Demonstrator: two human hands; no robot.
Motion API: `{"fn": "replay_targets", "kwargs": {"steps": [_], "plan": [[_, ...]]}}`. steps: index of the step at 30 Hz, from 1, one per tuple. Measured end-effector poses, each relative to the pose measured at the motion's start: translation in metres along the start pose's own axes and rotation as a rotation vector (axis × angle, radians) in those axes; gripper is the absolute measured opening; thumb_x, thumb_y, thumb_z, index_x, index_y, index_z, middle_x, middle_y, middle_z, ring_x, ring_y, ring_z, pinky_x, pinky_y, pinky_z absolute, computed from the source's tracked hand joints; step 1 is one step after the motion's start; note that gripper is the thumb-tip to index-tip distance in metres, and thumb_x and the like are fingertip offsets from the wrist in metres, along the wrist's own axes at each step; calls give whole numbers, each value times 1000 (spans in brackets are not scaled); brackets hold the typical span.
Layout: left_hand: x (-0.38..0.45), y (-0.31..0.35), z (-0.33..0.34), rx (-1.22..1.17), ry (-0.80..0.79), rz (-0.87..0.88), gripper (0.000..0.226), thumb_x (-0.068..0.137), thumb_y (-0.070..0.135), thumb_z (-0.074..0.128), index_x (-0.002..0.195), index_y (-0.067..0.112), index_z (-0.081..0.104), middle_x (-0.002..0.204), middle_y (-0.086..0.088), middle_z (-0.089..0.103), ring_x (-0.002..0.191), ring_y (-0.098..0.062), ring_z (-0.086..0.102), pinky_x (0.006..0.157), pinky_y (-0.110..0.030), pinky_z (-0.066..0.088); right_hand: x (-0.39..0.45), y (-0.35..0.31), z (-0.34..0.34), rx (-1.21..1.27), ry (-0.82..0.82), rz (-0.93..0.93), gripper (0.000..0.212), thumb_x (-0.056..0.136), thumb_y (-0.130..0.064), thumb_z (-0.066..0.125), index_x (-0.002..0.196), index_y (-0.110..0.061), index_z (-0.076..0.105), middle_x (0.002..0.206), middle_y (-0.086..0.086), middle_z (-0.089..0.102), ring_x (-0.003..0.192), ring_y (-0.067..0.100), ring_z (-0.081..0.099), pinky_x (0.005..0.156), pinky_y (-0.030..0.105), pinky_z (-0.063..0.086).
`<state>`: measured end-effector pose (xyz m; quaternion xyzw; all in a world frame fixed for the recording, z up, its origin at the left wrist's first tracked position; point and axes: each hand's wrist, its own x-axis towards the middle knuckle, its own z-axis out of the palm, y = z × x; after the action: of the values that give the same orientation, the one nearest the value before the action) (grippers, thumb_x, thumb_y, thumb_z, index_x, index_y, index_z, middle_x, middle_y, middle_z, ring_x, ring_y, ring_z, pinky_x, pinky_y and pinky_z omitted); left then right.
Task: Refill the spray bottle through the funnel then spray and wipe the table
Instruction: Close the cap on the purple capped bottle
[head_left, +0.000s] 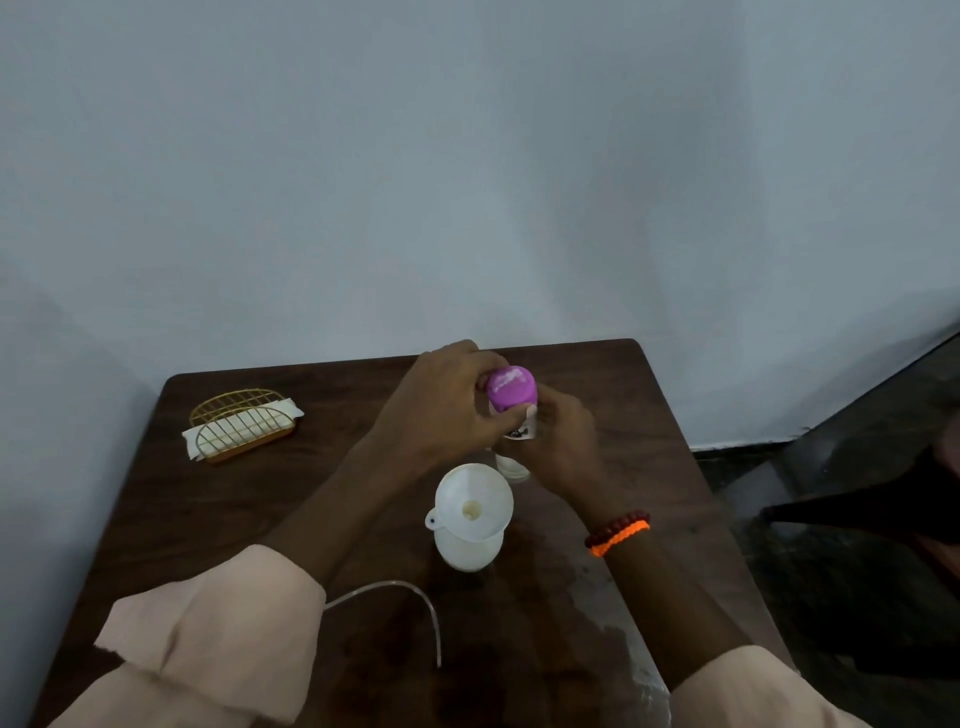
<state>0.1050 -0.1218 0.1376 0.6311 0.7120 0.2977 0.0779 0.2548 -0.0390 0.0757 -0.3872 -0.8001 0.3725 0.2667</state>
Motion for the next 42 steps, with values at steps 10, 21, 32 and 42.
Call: {"fn": "replay_targets", "kwargs": {"steps": [10,21,32,42], "plan": [[11,10,-11,33,-77,-72,49,74,51,81,108,18,76,83,6,61,78,-9,58,64,-15,40,-2,-6,0,-77,-13,36,60,56,-45,92,107,-23,71,96,-5,76,85,9,68,84,36,58],[5,19,-12,-265,-11,-5,49,79,50,80,120,26,70,117,10,70,108,-9,63,92,-32,57,-2,-20,-9,-71,-16,51,57,50,-67,70,97,-34,68,84,-18,72,84,4,69,85,48,57],[-6,21,-16,-580,34,-148,60,78,34,86,132,20,65,124,7,72,114,-9,69,97,-36,59,1,-32,-17,-56,-21,17,55,56,-49,86,105,-32,69,93,-10,76,85,5,70,84,44,59],[-5,-1,-22,-682,168,-285,38,87,23,79,124,18,70,115,5,76,108,-10,71,100,-43,57,1,-27,-29,-40,55,79,55,54,-48,89,103,-30,70,88,-17,72,89,10,71,92,54,53]]}}
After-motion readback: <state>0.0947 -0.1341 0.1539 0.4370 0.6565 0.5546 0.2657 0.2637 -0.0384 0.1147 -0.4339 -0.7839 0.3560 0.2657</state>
